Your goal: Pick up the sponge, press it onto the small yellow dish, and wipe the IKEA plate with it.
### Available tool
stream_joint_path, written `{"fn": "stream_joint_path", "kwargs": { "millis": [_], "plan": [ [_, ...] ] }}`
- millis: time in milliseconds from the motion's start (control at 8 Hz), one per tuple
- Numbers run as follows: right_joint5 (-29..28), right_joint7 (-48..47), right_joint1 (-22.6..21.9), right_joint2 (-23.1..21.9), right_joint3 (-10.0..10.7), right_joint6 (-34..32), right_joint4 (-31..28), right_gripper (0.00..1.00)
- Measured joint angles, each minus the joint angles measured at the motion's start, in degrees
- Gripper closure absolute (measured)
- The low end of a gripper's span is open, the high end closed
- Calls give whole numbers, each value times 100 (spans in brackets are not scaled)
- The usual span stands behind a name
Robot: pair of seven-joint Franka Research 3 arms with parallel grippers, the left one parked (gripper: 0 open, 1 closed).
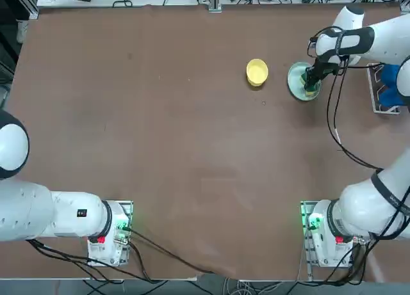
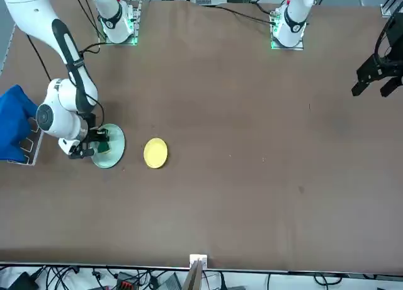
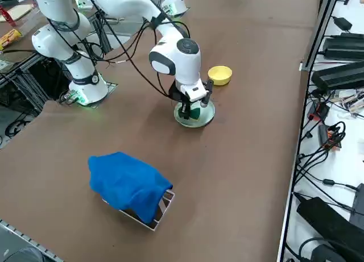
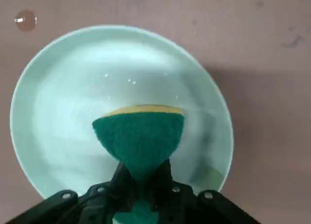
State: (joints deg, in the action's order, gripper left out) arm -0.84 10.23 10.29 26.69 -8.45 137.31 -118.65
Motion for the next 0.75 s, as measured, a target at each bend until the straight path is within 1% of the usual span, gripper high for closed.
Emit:
{"fn": "stream_joint_path", "kwargs": {
  "millis": [375, 750],
  "plan": [
    [-1, -2, -25, 155, -22, 0, 250, 84],
    [-14, -256, -222, 214, -88, 0, 341, 84]
  ]
}}
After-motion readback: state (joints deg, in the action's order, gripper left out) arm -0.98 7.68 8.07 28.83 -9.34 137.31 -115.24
